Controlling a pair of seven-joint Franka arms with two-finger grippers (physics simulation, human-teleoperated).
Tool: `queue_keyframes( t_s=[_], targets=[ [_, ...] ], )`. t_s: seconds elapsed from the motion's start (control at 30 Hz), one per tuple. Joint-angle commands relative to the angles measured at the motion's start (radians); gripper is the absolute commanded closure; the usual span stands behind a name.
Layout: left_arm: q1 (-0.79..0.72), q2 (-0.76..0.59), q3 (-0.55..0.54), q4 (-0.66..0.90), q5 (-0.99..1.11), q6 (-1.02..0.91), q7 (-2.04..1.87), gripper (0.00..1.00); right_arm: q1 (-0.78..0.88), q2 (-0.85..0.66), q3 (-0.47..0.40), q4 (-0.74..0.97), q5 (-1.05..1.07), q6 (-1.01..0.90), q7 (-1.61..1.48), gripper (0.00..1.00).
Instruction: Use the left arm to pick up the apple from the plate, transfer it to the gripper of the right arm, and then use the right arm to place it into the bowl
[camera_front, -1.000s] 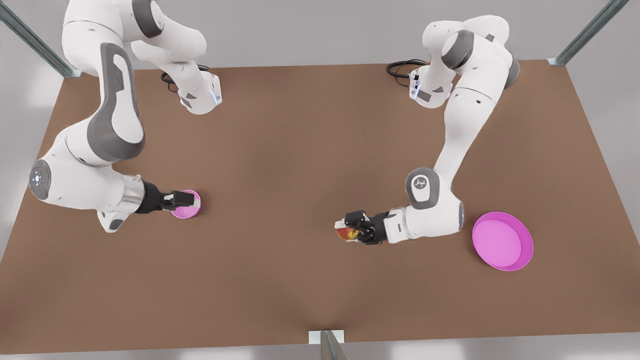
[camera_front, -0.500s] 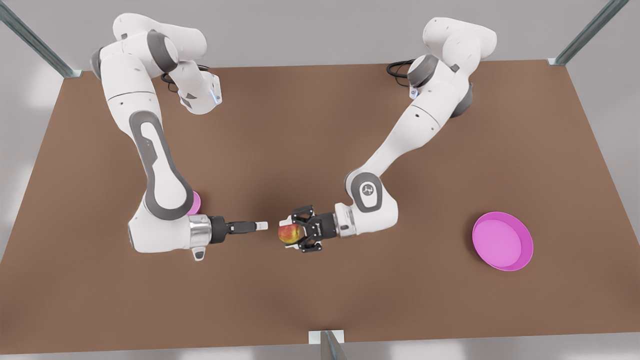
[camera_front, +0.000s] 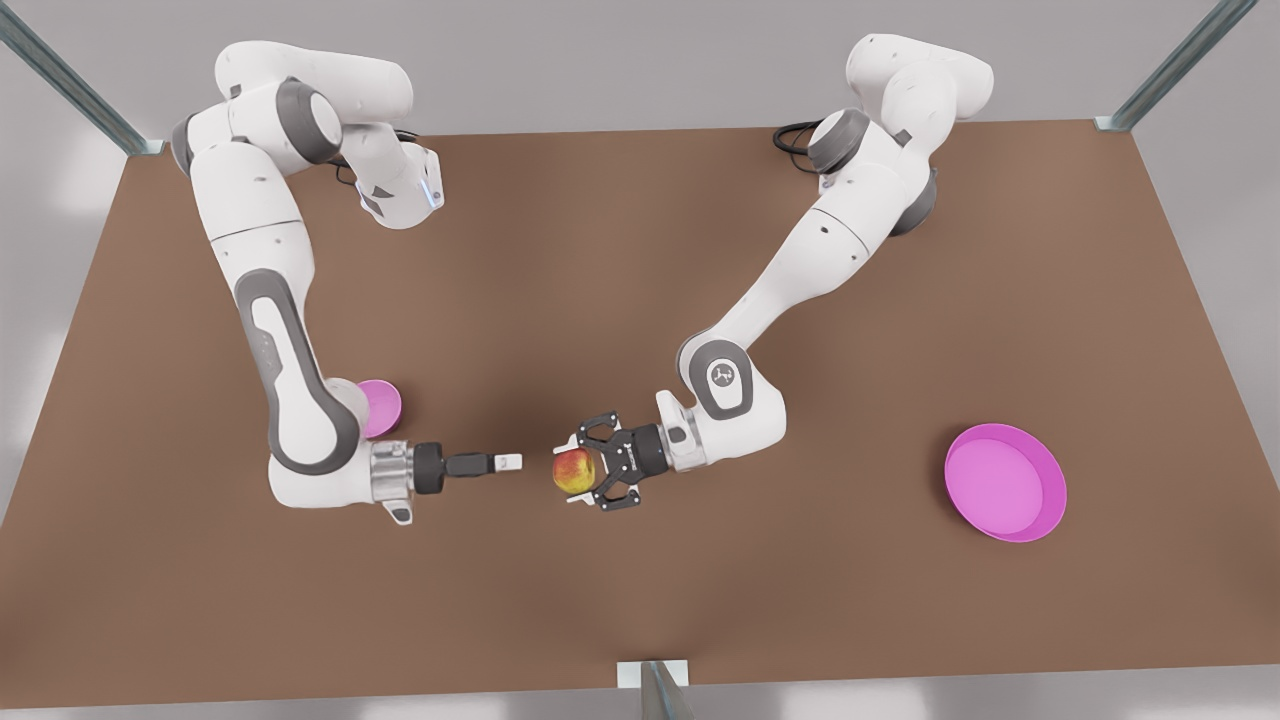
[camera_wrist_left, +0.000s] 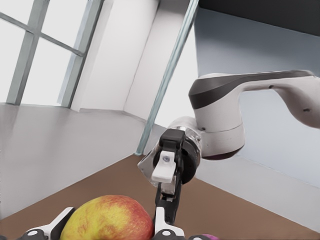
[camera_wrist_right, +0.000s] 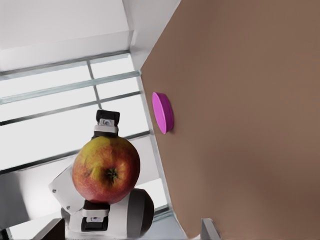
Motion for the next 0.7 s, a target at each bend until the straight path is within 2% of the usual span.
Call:
queue_keyframes(
  t_s=[0.0,0.1,0.2,0.67],
  targets=[
    [-0.001,-0.002,0.0,0.001,0.001,0.003,0.284,0.27,0.001,0.022,0.006,0.028,0.077,-0.072,-0.357,0.0],
    [-0.007,-0.002,0.0,0.001,0.001,0.003,0.284,0.27,0.024,0.085,0.009,0.113,0.073,-0.074,-0.232,0.0],
    [-0.007,-0.002,0.0,0.001,0.001,0.003,0.284,0.27,0.067,0.194,0.006,0.283,0.07,-0.074,-0.186,0.0],
    [-0.007,0.0,-0.002,0.001,-0.001,0.003,0.282,0.27,0.096,0.188,0.016,0.242,0.031,-0.104,-0.162,0.0]
  ],
)
